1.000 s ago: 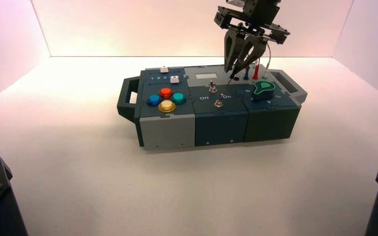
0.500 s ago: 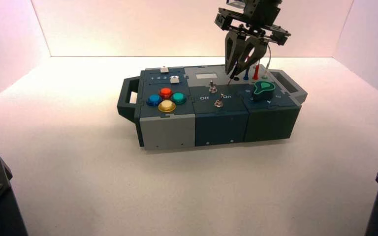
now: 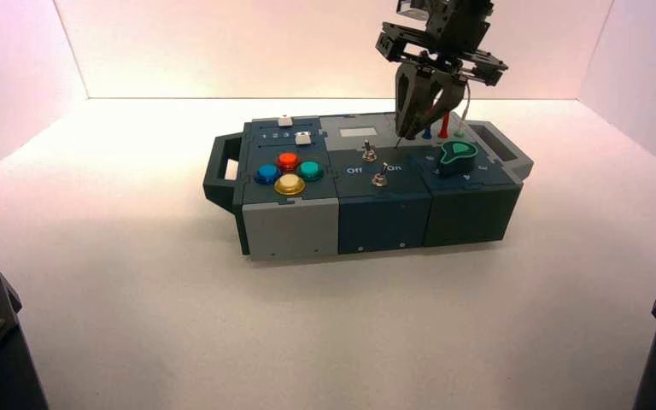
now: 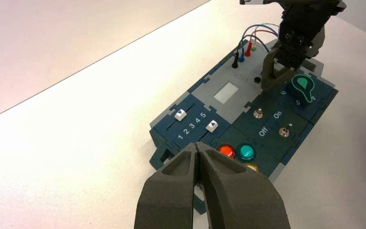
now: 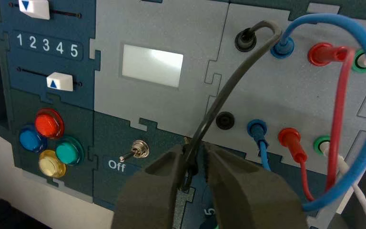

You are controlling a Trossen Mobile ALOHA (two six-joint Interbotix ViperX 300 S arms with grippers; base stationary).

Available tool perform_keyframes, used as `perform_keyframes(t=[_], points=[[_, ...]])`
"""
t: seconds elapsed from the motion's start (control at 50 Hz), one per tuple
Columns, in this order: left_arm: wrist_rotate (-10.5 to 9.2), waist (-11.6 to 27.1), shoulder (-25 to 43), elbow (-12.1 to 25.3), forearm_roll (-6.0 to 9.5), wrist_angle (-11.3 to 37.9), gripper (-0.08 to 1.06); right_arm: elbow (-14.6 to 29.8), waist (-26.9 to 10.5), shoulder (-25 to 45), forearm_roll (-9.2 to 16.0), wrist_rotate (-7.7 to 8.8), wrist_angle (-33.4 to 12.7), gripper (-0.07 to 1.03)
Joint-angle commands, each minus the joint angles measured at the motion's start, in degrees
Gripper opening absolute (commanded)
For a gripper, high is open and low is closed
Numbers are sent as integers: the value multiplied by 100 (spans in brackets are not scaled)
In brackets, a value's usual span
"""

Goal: Insert the black wire.

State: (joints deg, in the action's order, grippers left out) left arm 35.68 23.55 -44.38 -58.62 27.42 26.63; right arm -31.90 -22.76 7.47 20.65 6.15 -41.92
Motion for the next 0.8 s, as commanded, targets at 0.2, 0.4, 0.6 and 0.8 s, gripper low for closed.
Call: perform_keyframes(t=[0.2,0.4,0.6,0.8], points=[[26,26,-18,53,-9,-53,-3,62,-35,-281,18,35,35,3],[35,26,-26,53,-9,-53,-3,53,-35,-316,18,35,35,-2],[35,26,-26,53,-9,-53,-3,53,-44,-475,18,35,35,-2],[35,26,-26,53,0,-53,-3,53,-35,-633,-132,35,9,-2]])
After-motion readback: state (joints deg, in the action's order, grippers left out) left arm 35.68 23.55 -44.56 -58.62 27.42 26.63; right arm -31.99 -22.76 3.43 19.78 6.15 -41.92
